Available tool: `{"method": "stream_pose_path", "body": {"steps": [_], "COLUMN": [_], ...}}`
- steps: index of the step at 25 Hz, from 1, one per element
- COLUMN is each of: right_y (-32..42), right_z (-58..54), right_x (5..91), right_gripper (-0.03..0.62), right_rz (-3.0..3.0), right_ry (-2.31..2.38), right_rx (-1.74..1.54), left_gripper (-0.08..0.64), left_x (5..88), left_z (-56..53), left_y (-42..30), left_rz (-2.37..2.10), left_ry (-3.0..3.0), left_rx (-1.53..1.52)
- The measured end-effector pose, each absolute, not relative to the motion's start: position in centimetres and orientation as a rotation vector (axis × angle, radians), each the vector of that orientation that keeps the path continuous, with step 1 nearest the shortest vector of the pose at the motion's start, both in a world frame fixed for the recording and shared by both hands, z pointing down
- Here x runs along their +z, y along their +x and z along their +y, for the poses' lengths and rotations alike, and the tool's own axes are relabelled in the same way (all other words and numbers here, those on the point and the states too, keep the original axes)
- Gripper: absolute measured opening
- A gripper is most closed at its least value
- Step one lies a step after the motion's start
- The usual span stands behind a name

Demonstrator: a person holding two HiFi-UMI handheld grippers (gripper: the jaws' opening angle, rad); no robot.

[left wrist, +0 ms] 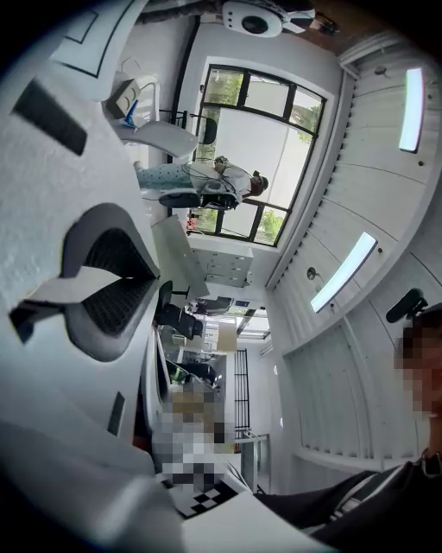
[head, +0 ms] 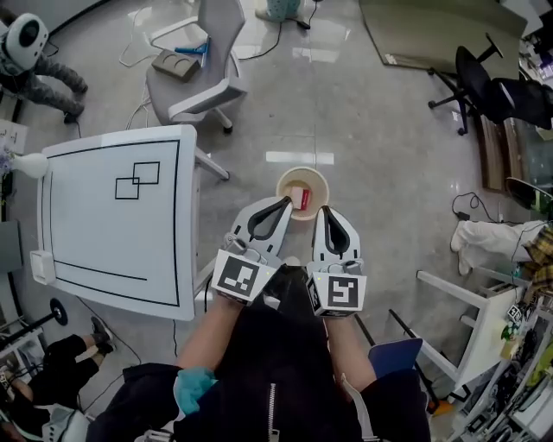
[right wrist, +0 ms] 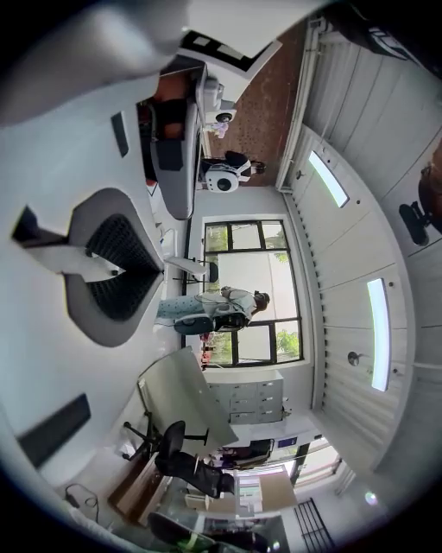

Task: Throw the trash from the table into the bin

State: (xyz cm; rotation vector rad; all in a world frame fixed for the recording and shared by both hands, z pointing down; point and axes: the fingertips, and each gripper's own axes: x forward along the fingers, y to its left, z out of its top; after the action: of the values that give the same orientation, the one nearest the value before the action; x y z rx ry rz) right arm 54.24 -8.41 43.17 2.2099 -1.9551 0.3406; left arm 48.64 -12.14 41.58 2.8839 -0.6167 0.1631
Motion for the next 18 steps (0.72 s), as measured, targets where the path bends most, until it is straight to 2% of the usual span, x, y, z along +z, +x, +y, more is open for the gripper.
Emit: {"method": "stream_pose_path", "body": {"steps": [8, 18], "right_y": [50.7, 49.8], "right_z": [-8.9, -9.3], "right_x": [38.0, 36.8], "right_gripper": [0.008, 0.008], "right_rz": [-1.98, -1.98], "right_ry": [2.181, 2.198], "right_rx": [0.291, 0.258], "left_gripper": [0.006, 0.006], "left_x": [36.4, 34.8], "left_z": [-13.1, -14.8], "left_y": [47.4, 47.0], "left_rz": [-0.566, -0.558], "left_ry": [2.945, 2.99], "left_rx": [0.126, 0.089]}}
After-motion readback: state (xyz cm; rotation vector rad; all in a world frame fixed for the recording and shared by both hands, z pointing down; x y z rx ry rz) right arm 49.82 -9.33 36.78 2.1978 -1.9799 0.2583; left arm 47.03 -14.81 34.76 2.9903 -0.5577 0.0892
